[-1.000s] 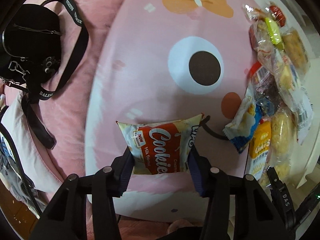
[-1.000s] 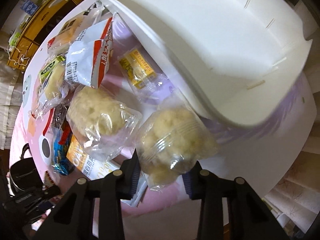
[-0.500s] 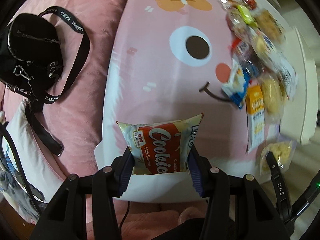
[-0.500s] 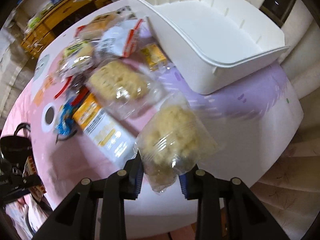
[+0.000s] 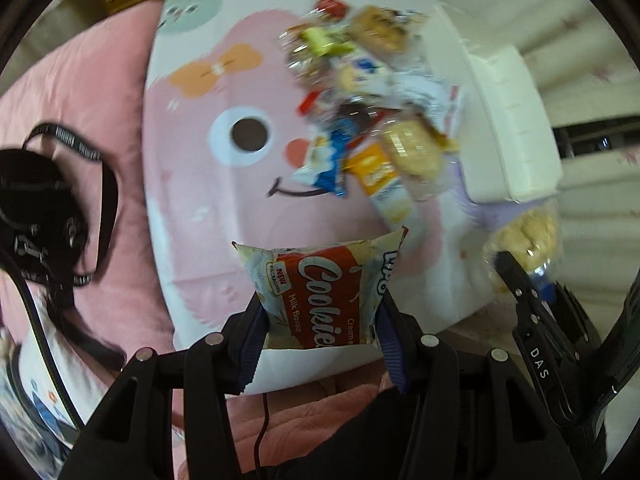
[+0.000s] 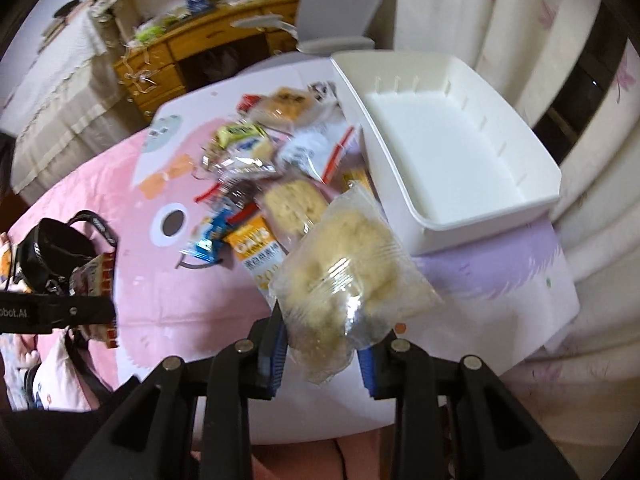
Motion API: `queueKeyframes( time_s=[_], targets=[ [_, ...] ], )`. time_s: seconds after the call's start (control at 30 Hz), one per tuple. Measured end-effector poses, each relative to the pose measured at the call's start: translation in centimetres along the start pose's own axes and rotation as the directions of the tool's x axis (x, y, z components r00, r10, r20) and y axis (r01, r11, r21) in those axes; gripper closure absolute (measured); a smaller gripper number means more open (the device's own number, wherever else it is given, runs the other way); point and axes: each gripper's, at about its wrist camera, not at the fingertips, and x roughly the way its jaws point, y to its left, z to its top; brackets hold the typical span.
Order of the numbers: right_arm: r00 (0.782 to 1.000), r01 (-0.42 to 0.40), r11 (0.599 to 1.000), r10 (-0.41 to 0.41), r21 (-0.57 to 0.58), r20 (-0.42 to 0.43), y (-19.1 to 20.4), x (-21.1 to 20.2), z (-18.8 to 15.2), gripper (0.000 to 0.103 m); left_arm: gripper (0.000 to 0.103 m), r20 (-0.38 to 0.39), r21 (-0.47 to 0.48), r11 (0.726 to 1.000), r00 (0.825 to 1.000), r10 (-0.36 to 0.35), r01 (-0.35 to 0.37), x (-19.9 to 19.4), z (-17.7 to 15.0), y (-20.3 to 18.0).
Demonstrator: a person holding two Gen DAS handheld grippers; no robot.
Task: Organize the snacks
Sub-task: 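Carry the Cookies packet with the left tool while the right tool carries the clear bag to the white tray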
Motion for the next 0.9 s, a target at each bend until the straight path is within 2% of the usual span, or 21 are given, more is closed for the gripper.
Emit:
queueKeyframes(
  time_s=[0.1,0.33,0.53,0.9],
  targets=[
    [0.998,-0.029,0.999,0.031,-0.040,0.049,-0.5,-1.1,0.5,0.073,0.053,0.011,0.037,0.999,1.000,0.000,-0.001,-0.5,0.2,-1.6],
    [0.989,-0.036,0.992,0.052,-0.124,0.135,-3.2,-3.3,1.5,0.073,0.053,0.066,0.060,0.998,0.998,0.013,-0.017,-1.6,1.5,-5.9],
    [0.977,-0.035,0.973,0.081,-0.227,0.195,-6.6,-4.8,3.2,0.073,0.053,0.117,0.035,0.999,0.993,0.013,-0.018,-2.4,2.7,-10.2],
    [0.971,-0.078,0.931,0.152,-0.355,0.185,-14.0,-4.5,7.3,0.073,0.053,0.198,-0.040,0.999,0.979,0.039,-0.032,-2.5,5.6,-17.6]
  ],
)
